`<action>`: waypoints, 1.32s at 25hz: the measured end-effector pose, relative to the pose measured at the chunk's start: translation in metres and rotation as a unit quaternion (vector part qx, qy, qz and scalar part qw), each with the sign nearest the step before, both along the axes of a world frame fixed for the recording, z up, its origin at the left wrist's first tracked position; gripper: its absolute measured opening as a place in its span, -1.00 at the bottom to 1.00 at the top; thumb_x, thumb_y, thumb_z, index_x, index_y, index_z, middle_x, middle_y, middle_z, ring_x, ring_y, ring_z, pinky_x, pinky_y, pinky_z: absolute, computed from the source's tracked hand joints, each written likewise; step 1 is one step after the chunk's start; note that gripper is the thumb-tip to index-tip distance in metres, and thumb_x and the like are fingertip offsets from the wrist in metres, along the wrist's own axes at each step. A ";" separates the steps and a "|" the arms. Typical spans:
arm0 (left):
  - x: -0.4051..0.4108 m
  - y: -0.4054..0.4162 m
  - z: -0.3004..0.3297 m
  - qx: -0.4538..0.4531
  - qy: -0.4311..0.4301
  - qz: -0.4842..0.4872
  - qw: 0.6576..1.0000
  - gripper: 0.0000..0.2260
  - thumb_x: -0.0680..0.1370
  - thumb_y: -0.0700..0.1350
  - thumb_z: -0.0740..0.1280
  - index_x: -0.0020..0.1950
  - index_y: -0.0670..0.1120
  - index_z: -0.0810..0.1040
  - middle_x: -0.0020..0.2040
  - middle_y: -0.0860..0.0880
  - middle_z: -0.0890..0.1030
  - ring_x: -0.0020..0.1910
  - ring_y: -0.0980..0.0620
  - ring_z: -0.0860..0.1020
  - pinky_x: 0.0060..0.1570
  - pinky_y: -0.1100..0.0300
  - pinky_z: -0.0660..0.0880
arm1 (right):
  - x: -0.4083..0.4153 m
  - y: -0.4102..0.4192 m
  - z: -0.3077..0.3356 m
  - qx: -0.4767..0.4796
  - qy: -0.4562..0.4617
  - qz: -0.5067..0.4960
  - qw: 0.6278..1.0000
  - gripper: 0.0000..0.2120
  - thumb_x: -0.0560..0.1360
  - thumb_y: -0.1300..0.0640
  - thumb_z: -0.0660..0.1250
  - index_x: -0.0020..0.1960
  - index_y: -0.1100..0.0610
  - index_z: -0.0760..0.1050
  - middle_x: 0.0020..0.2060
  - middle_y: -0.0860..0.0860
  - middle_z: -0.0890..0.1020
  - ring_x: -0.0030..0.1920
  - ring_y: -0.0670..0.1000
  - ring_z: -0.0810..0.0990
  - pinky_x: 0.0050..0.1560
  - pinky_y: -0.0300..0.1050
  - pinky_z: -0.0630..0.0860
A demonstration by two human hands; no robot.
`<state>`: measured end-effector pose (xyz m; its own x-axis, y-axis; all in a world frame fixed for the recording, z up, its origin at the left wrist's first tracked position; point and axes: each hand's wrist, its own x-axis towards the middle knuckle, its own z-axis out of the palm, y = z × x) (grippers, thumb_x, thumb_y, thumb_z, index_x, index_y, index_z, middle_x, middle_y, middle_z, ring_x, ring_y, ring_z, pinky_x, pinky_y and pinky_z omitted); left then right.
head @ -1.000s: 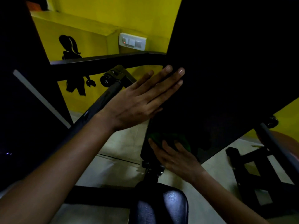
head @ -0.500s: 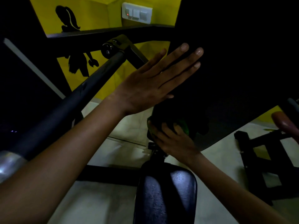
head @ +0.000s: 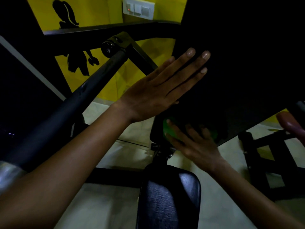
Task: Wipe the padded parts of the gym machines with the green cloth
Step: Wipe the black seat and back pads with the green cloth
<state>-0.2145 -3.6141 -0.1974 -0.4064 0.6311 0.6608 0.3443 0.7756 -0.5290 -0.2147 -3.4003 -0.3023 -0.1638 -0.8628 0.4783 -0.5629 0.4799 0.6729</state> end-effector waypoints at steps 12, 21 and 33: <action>-0.003 0.010 -0.005 -0.019 -0.009 0.019 1.000 -0.48 0.65 -0.08 0.08 0.55 -0.22 0.00 0.54 -0.16 0.14 0.49 -0.21 0.08 0.47 -0.05 -0.01 | -0.004 0.037 -0.009 -0.010 0.025 -0.016 1.000 -0.68 0.61 0.19 0.08 0.25 -0.02 0.50 0.35 -0.03 0.44 0.15 0.13 0.41 0.05 0.01 0.31; -0.002 0.013 -0.008 -0.019 -0.010 0.033 0.999 -0.41 0.64 -0.05 0.13 0.56 -0.21 -0.08 0.53 -0.15 0.03 0.49 -0.24 0.04 0.47 -0.08 -0.07 | -0.014 0.067 -0.023 0.096 0.036 -0.008 0.995 -0.59 0.59 0.26 0.05 0.19 -0.06 0.57 0.36 -0.02 0.33 0.17 0.11 0.36 0.08 0.03 0.30; 0.001 0.030 -0.024 -0.058 0.000 0.035 0.998 -0.37 0.61 -0.18 0.24 0.56 -0.22 -0.05 0.55 -0.14 -0.01 0.51 -0.19 0.02 0.49 -0.02 -0.07 | -0.013 0.112 -0.033 0.155 -0.045 -0.030 0.986 -0.66 0.40 0.20 0.32 0.16 -0.01 0.59 0.36 0.04 0.30 0.20 0.16 0.35 0.07 0.16 0.28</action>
<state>-0.2139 -3.5836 -0.2214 -0.4523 0.6728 0.5854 0.2906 0.7318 -0.6165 -0.2275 -3.2888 -0.3358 -0.2491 -0.9527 0.1742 -0.6036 0.2933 0.7413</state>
